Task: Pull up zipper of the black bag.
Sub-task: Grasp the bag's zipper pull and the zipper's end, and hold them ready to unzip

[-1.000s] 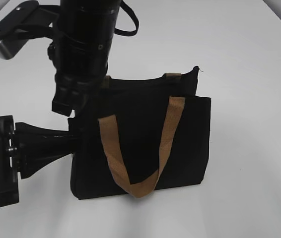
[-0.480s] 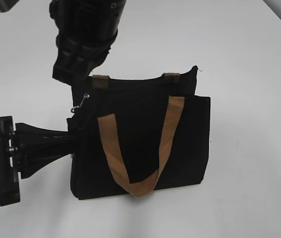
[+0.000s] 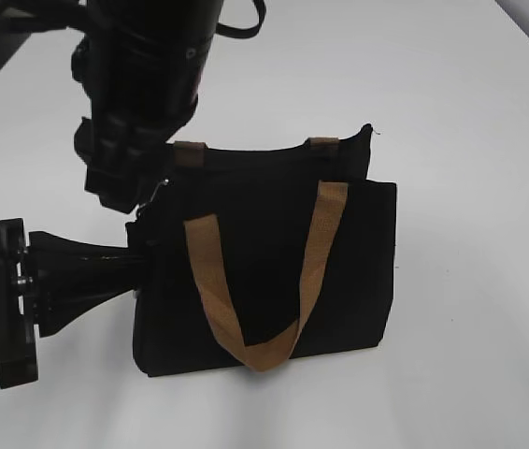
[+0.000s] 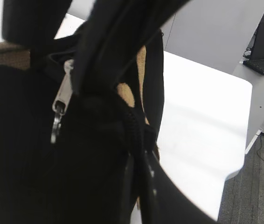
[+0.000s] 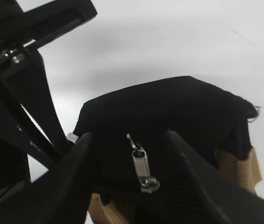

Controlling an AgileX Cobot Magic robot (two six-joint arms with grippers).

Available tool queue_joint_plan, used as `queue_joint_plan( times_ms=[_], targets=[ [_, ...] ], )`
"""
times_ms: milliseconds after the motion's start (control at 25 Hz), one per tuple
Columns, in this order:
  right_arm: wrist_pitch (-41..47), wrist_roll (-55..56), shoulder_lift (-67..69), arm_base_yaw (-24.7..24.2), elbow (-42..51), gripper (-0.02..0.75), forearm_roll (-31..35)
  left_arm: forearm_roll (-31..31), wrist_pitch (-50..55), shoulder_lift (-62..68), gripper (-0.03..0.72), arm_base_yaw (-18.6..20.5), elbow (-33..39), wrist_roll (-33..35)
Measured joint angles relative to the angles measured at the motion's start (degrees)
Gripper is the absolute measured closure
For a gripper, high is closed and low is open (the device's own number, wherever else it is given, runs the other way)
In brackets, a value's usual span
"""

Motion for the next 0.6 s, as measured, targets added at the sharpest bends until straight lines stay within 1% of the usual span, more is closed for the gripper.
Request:
queue_joint_plan(
  times_ms=[40, 160, 360, 400, 440, 520, 600],
  targets=[
    [0.0, -0.1, 0.7, 0.3, 0.0, 0.344, -0.1, 0.0, -0.1, 0.0, 0.68, 0.0, 0.0, 0.0],
    [0.0, -0.1, 2.7, 1.1, 0.0, 0.325, -1.7, 0.0, -0.1, 0.0, 0.68, 0.0, 0.0, 0.0],
    [-0.1, 1.0, 3.6, 1.6, 0.0, 0.33, -7.4, 0.1, -0.2, 0.0, 0.68, 0.0, 0.0, 0.0],
    [-0.1, 1.0, 3.6, 1.6, 0.0, 0.35, -7.9, 0.1, -0.3, 0.0, 0.68, 0.0, 0.0, 0.0],
    [-0.1, 1.0, 3.6, 1.6, 0.0, 0.387, -8.1, 0.1, -0.3, 0.0, 0.68, 0.0, 0.0, 0.0],
    [-0.1, 0.5, 3.6, 1.6, 0.0, 0.482, -8.3, 0.1, -0.3, 0.0, 0.68, 0.0, 0.0, 0.0],
    [-0.1, 0.0, 3.6, 1.6, 0.0, 0.594, -8.4, 0.1, -0.4, 0.0, 0.68, 0.0, 0.0, 0.0]
  ],
)
